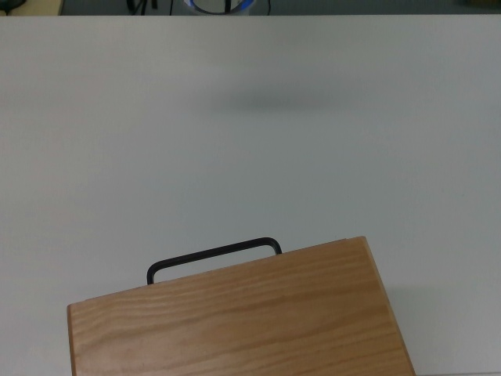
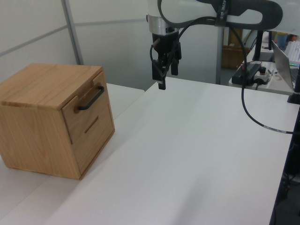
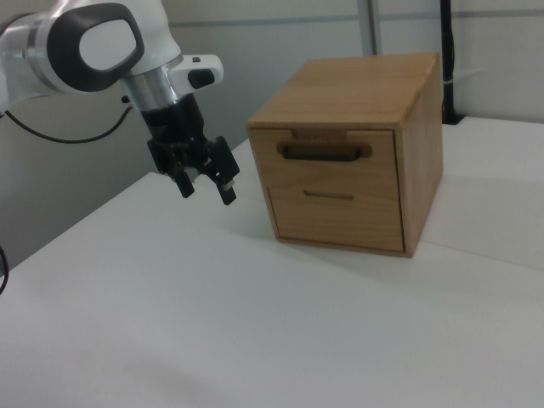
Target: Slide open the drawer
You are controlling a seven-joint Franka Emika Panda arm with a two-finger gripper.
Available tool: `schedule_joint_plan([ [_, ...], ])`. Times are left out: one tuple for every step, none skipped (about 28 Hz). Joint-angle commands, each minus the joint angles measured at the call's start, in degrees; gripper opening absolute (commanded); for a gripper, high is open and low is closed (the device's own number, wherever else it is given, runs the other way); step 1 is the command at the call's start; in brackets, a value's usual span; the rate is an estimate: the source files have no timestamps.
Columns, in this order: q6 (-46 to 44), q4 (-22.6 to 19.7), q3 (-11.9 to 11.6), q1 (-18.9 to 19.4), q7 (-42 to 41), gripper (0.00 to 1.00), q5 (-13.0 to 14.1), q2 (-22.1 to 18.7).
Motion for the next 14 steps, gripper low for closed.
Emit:
schedule_joint_plan([
  [-0.57,-1.26,0.24,0.09,-1.25,1.0,0.45,-0.8],
  [-0.65,-1.26,0.33,0.09,-1.24,1.0,0.55,-0.88],
  [-0.74,-1.26,0.33,0.09,-1.16,1.0,0.55,-0.96],
  [-0.91,-1.26,0.33,0.09,-0.89,1.0,0.55,-1.05],
  [-0.91,-1.26,0.33,0.09,-0.46,1.0,0.55,-1.05],
  [-1.0,-1.26,0.33,0.09,0.42,1.0,0.37,-1.05],
  [-1.0,-1.26,0.33,0.17,0.69,1.0,0.2,-1.05],
  [-1.0,-1.26,0.33,0.09,0.78,1.0,0.02,-1.05],
  [-1.0,-1.18,0.33,0.09,0.87,1.0,0.28,-0.97],
  [-0.91,-1.26,0.33,0.09,0.87,1.0,0.37,-0.97],
  [-0.91,-1.26,0.33,0.09,1.04,1.0,0.28,-0.97],
  [-0.83,-1.26,-0.01,0.09,1.74,1.0,0.37,-1.31],
  [-1.09,-1.26,-0.11,0.09,2.18,1.0,0.2,-1.4],
  [-1.26,-1.26,-0.11,0.09,2.62,1.0,0.02,-1.41],
])
